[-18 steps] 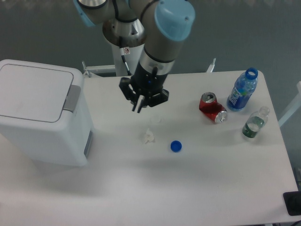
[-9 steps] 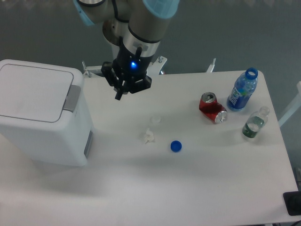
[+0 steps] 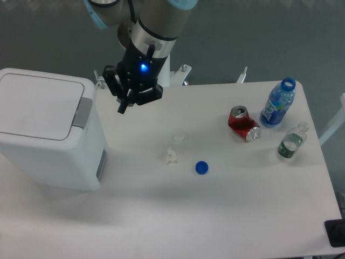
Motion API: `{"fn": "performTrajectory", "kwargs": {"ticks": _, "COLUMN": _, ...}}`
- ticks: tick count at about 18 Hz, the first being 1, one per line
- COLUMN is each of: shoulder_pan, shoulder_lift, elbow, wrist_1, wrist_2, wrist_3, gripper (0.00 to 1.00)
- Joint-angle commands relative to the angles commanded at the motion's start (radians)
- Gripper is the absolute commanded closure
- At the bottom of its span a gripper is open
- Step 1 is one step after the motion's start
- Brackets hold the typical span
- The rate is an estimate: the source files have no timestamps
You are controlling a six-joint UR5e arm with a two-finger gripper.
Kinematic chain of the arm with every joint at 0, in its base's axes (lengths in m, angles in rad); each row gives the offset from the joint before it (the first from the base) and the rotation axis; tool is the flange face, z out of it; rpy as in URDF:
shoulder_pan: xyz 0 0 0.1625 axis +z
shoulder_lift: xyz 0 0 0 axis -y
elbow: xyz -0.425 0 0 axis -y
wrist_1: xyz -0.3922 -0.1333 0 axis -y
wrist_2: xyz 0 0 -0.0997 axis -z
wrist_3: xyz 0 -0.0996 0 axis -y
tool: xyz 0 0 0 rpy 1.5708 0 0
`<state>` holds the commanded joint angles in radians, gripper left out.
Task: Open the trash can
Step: 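Lower the gripper onto the lid's raised grey tab, then press down on the lid tab with the gripper to pop it open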
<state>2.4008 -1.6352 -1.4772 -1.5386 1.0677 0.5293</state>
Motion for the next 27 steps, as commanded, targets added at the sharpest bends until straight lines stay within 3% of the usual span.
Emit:
{"fn": "performTrajectory", "kwargs": {"ticks": 7, "shoulder_pan": -0.055, "shoulder_lift": -0.003, "elbow": 0.0, "wrist_1": 0.002, "wrist_2": -0.011, "wrist_3": -0.035, "gripper": 0.97}}
{"fn": "performTrajectory", "kwargs": {"ticks": 27, "shoulder_pan": -0.084, "shoulder_lift": -0.023, "elbow": -0.003, "wrist_1": 0.017, "wrist_2": -0.028, "wrist_3": -0.057, "gripper": 0.96}}
